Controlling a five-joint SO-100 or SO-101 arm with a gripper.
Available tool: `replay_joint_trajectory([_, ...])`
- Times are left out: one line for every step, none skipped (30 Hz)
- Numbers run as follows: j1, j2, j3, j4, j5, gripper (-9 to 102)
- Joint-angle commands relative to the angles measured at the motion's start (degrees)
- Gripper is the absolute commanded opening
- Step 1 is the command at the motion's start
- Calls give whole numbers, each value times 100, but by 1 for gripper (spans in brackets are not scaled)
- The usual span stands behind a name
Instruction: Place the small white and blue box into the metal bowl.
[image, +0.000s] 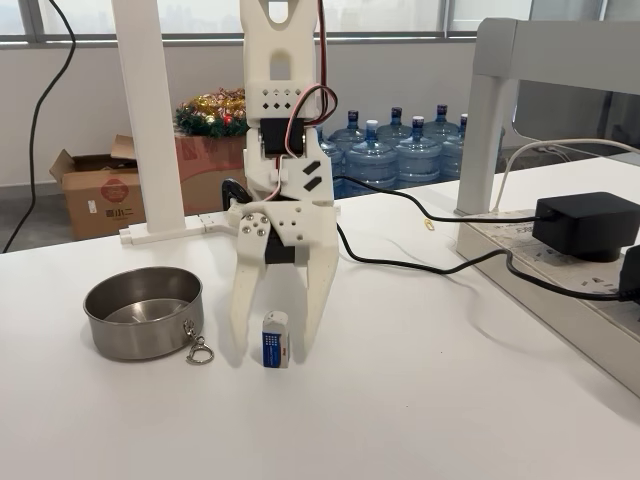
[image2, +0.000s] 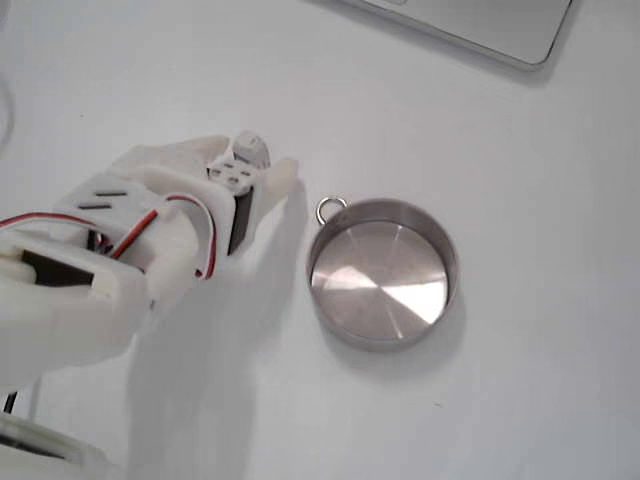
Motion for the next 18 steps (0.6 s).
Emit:
replay_joint_trajectory([0, -9, -158, -97, 18, 17])
replay_joint_trajectory([9, -9, -158, -97, 26, 17])
replay_joint_trajectory([18, -9, -158, -97, 35, 17])
replay_joint_trajectory([35, -9, -167, -97, 44, 16])
replay_joint_trajectory([44, 0, -167, -97, 44, 16])
replay_joint_trajectory([53, 9, -167, -97, 62, 16])
replay_joint_trajectory([62, 9, -167, -97, 70, 16])
replay_joint_trajectory([62, 9, -167, -97, 70, 16])
replay_joint_trajectory([70, 9, -167, -97, 70, 16])
replay_joint_trajectory([79, 18, -167, -97, 97, 16])
replay_joint_trajectory([79, 26, -167, -97, 97, 16])
replay_joint_trajectory([79, 35, -167, -97, 97, 16])
replay_joint_trajectory([88, 35, -167, -97, 97, 16])
replay_joint_trajectory([88, 35, -167, -97, 97, 16])
replay_joint_trajectory([88, 26, -167, -97, 97, 16])
replay_joint_trajectory([97, 26, -167, -97, 97, 16])
replay_joint_trajectory([97, 26, -167, -97, 97, 16])
replay_joint_trajectory([97, 26, -167, -97, 97, 16])
